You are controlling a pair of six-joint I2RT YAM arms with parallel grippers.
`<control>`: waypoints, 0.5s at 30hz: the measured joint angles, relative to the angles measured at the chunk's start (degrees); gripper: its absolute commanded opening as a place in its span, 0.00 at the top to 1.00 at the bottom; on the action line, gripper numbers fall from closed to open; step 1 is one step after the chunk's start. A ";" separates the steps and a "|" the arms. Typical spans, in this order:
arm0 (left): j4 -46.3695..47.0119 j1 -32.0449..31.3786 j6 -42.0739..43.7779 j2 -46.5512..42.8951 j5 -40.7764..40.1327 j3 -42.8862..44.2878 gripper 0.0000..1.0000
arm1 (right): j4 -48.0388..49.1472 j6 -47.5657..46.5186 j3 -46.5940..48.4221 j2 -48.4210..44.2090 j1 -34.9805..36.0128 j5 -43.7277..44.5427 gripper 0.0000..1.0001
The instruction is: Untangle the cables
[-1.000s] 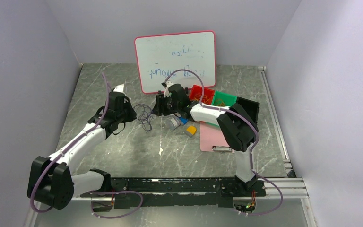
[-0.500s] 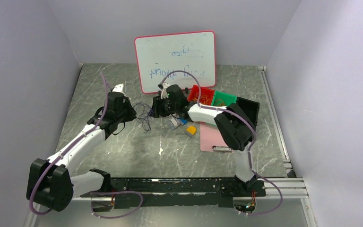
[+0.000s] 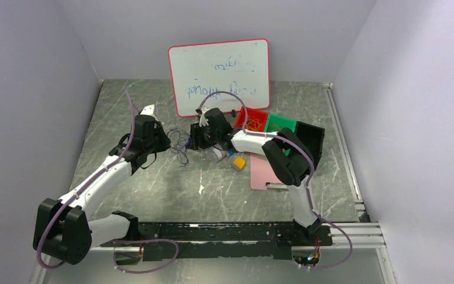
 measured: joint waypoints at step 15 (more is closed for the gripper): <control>0.00 0.00 -0.02 -0.02 -0.02 -0.02 0.93 | 0.33 -0.17 0.15 0.68 0.22 0.52 0.98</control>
